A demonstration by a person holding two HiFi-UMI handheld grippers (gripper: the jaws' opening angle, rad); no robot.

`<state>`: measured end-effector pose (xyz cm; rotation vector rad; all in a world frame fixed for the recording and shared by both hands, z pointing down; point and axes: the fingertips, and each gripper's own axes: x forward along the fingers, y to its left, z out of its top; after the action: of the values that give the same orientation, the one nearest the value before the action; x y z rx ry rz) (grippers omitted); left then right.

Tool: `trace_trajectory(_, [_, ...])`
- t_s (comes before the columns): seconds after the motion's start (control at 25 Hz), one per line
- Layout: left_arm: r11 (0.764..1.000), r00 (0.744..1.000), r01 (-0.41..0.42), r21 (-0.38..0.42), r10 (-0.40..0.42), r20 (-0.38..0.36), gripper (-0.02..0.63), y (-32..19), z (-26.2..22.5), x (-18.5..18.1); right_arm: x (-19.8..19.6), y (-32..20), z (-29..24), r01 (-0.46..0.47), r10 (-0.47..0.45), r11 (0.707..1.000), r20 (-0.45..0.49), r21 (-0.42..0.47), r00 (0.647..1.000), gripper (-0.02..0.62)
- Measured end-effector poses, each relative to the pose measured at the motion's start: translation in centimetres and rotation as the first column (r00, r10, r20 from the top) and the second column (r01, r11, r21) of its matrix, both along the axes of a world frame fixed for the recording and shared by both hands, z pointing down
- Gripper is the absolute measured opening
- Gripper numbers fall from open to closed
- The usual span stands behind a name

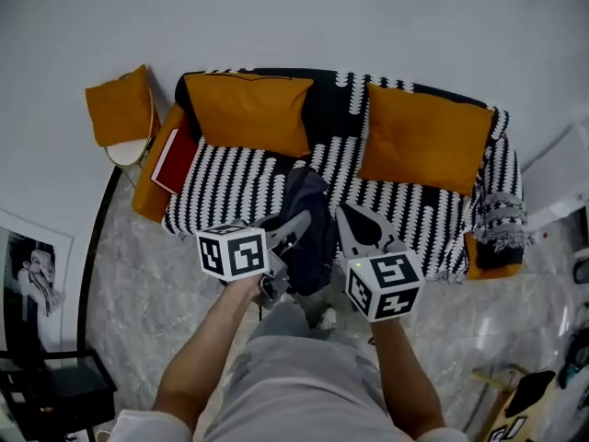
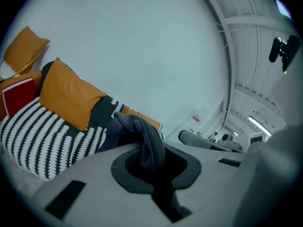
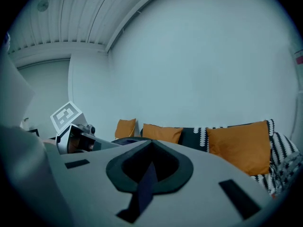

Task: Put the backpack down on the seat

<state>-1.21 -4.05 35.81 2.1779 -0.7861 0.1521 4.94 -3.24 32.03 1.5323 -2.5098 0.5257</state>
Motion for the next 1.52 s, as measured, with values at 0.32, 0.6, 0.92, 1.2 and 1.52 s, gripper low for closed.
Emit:
trace_trajectory(0.32, [0.985,0.982,-0.175,-0.002,0.174,0.078,0.031,-4.1,3.5,1.8,2.0,-3.7,2.3,-0.041,0.04,0.999,-0.035,-0.035,0.999,0.002])
trace_trajectory(0.6, [0.951,0.946,-0.31,-0.022,0.31,0.096,0.031,-8.7,6.8,2.2,2.5,-8.7,5.4,-0.087,0.081,0.993,-0.075,-0.079,0.994,0.002])
trace_trajectory(0.92, [0.875,0.868,-0.484,-0.027,0.483,0.116,0.031,-12.5,10.7,3.1,2.2,-12.8,8.8,-0.108,0.098,0.987,-0.094,-0.118,0.991,0.002])
trace_trajectory(1.2, [0.777,0.773,-0.63,-0.005,0.627,0.099,0.031,-14.1,12.7,3.6,1.2,-14.2,11.9,-0.115,0.106,0.981,-0.062,-0.159,0.992,0.002])
trace_trajectory(1.52, [0.595,0.598,-0.802,0.062,0.793,0.12,0.031,-13.9,12.7,4.4,-0.4,-15.1,13.3,-0.097,0.087,0.979,-0.064,-0.18,0.994,0.002])
